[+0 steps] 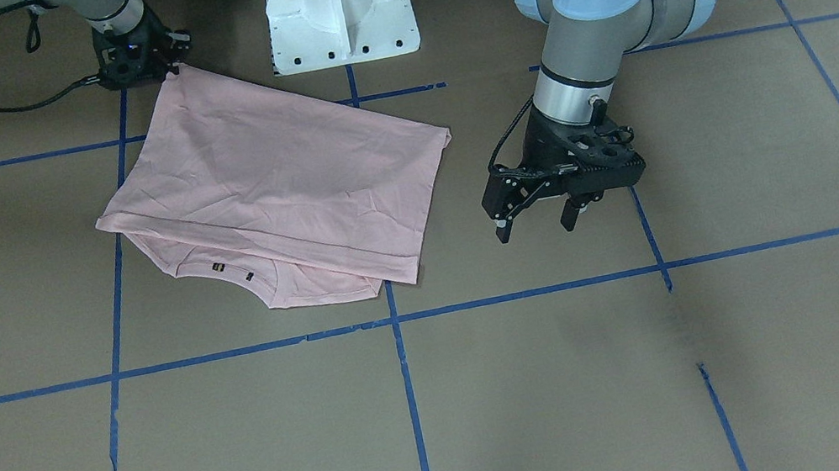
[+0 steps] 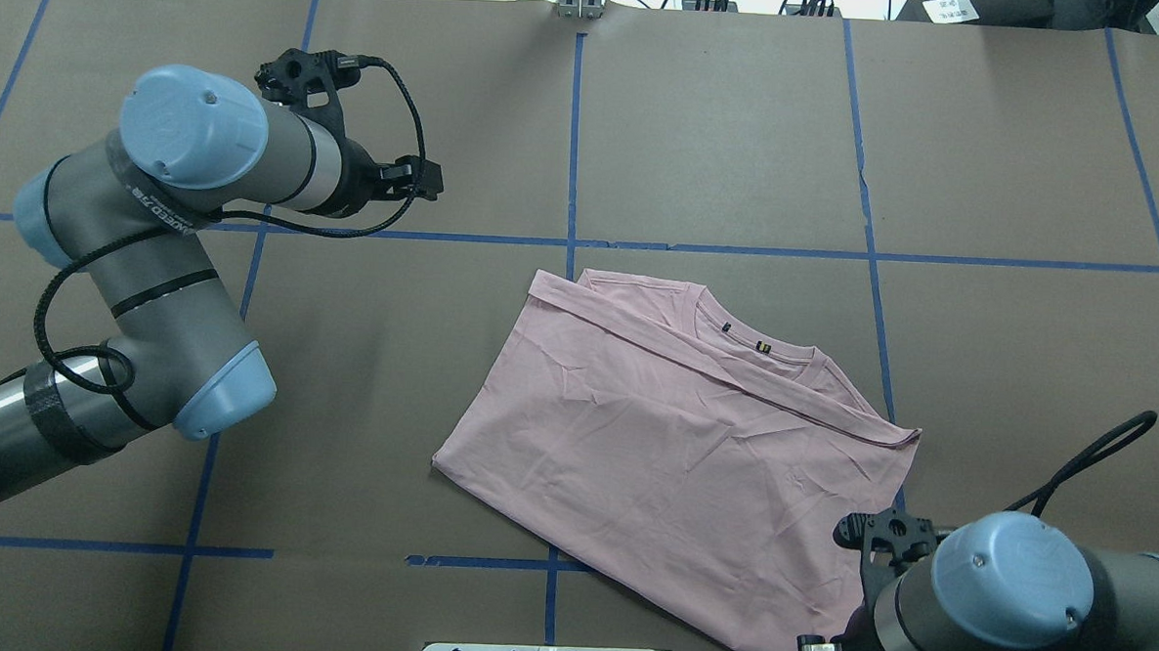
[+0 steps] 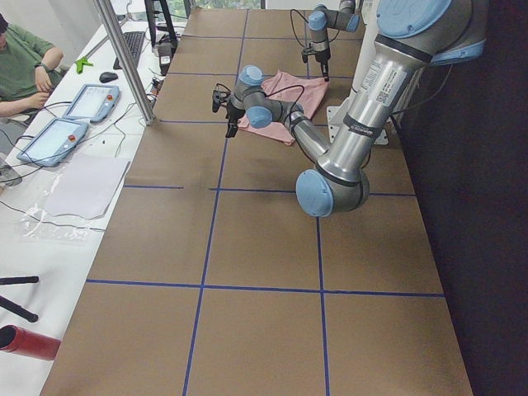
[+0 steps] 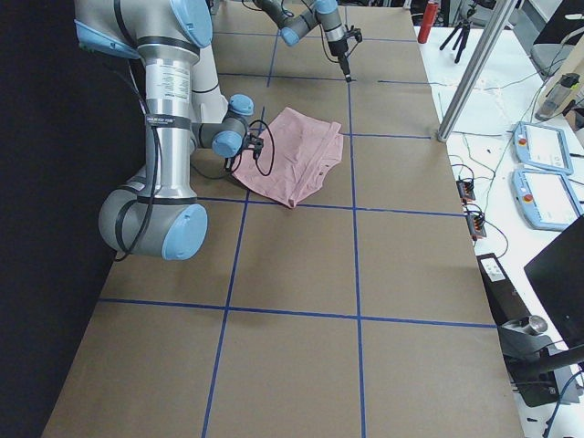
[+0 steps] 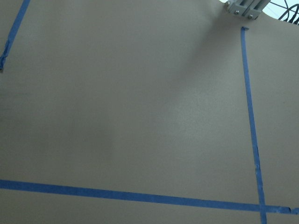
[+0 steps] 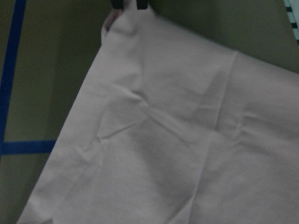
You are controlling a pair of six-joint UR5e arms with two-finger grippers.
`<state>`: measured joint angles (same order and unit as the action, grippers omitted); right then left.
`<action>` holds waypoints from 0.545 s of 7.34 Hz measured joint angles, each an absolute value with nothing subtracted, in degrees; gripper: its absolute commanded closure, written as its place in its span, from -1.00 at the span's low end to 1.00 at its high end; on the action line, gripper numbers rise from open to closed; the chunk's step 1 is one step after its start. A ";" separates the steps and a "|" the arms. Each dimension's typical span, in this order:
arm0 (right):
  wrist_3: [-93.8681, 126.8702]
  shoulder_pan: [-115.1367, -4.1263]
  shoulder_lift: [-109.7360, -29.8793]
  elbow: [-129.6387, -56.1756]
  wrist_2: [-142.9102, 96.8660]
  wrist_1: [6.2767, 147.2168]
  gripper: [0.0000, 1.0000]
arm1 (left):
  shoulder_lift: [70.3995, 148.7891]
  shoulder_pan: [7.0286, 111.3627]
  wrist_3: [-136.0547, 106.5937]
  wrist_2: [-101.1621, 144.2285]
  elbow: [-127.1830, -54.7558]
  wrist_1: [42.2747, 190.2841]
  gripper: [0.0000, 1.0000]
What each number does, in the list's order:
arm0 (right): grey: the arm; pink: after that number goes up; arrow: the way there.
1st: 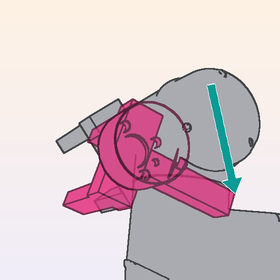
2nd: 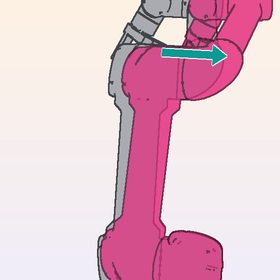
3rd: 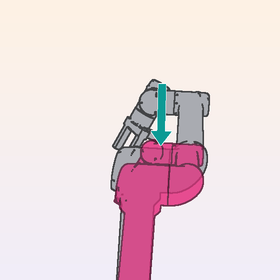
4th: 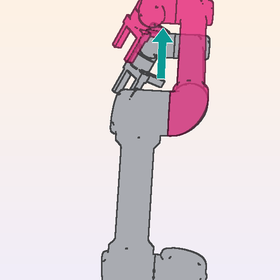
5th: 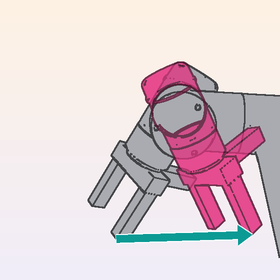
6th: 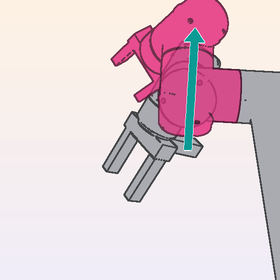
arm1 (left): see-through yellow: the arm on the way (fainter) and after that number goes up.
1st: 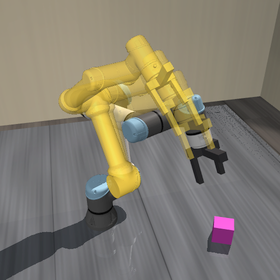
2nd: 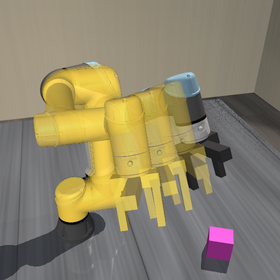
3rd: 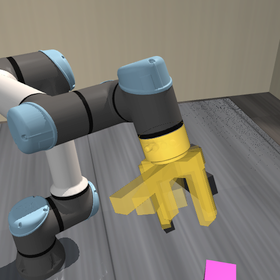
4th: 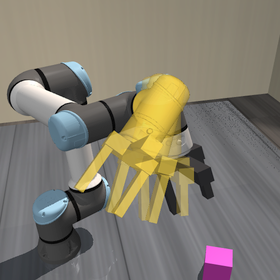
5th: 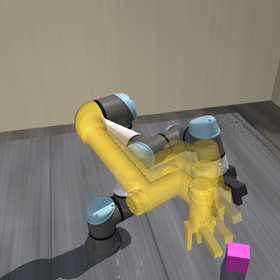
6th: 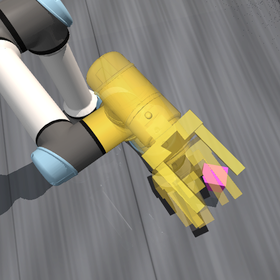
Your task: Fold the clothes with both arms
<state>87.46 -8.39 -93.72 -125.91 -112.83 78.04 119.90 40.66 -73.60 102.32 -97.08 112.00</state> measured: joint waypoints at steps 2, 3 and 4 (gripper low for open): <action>90.03 -8.49 -93.59 -127.59 -110.81 77.84 -1.00 | 119.78 38.64 -76.31 104.91 -98.39 109.56 -1.00; 90.25 -11.36 -92.74 -127.92 -109.77 77.66 -1.00 | 119.66 35.95 -81.06 105.18 -100.17 105.52 -1.00; 90.07 -15.10 -90.86 -127.93 -109.05 77.57 -1.00 | 119.57 32.19 -86.92 103.83 -102.47 100.22 -1.00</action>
<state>90.07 -15.10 -90.86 -127.93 -109.05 77.57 119.57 32.19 -86.92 103.83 -102.47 100.22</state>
